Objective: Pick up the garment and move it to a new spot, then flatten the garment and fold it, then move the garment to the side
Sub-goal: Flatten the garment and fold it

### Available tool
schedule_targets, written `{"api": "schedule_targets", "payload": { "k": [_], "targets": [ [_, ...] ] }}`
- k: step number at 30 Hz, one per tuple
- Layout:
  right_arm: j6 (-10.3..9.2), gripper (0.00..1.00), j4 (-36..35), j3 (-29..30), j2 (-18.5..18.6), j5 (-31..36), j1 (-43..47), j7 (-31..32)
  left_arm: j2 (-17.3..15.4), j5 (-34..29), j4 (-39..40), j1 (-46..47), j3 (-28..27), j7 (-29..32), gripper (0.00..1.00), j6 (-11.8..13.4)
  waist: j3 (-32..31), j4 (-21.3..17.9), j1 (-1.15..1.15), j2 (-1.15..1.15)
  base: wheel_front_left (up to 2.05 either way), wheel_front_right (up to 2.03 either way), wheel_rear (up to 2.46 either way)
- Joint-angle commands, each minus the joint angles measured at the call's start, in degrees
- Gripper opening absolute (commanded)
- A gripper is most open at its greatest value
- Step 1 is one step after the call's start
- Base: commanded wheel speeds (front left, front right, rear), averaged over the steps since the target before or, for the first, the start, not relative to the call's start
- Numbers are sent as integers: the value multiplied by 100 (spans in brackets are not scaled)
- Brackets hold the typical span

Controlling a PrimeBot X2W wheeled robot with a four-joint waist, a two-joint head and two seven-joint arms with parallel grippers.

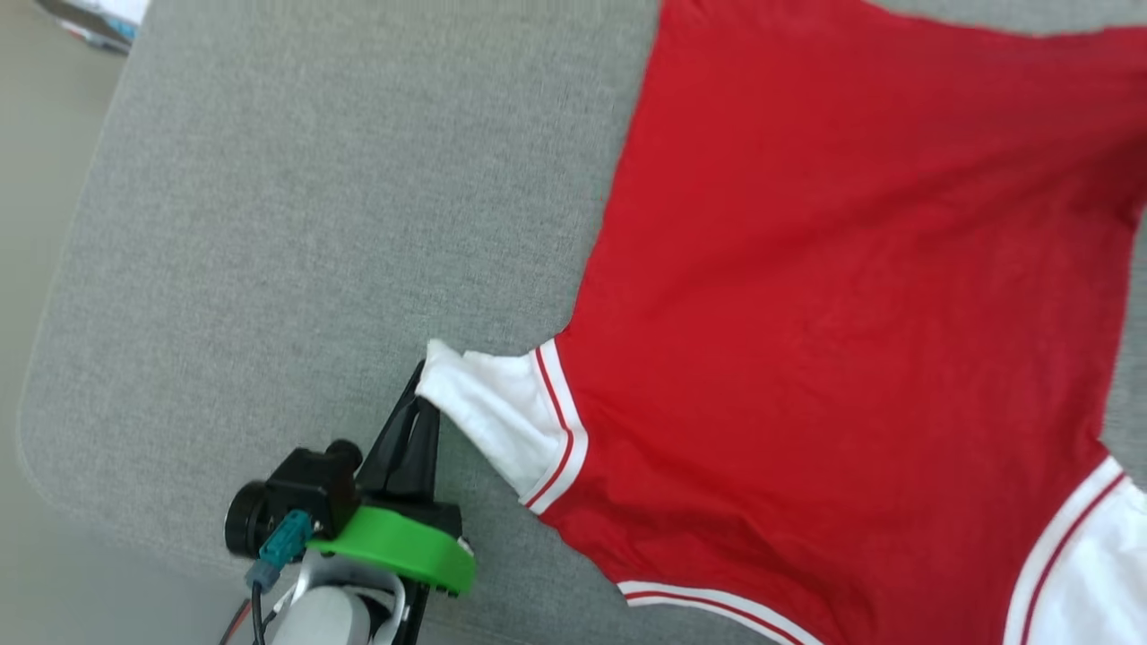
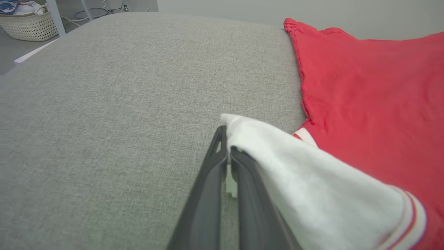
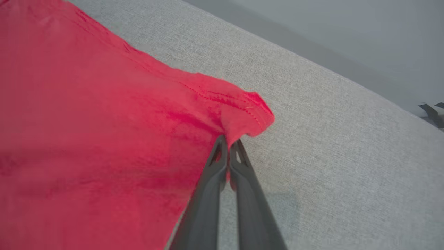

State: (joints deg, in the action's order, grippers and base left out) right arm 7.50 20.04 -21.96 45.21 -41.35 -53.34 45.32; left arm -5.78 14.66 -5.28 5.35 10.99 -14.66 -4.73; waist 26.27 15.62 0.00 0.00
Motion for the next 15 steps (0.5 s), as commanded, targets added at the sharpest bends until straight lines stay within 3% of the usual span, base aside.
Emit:
{"api": "schedule_targets", "payload": {
  "k": [1, 9, 15],
  "targets": [
    [-1, 0, -105, -19, 146, -127, 300, -99, -41, -48, -42, -104, -37, -34, 0, 21, -589, -291, 0, 0, 0, 0, 0],
    [-1, 0, -655, 181, 599, -445, 1980, -625, -162, -4, -215, -549, -172, -34, 0, 68, -1274, -596, 0, 0, 0, 0, 0],
    [-1, 0, -989, 552, 652, -569, 3505, -768, -261, 38, -248, -877, -251, -23, 0, 148, -1644, -826, 0, 0, 0, 0, 0]
  ]
}}
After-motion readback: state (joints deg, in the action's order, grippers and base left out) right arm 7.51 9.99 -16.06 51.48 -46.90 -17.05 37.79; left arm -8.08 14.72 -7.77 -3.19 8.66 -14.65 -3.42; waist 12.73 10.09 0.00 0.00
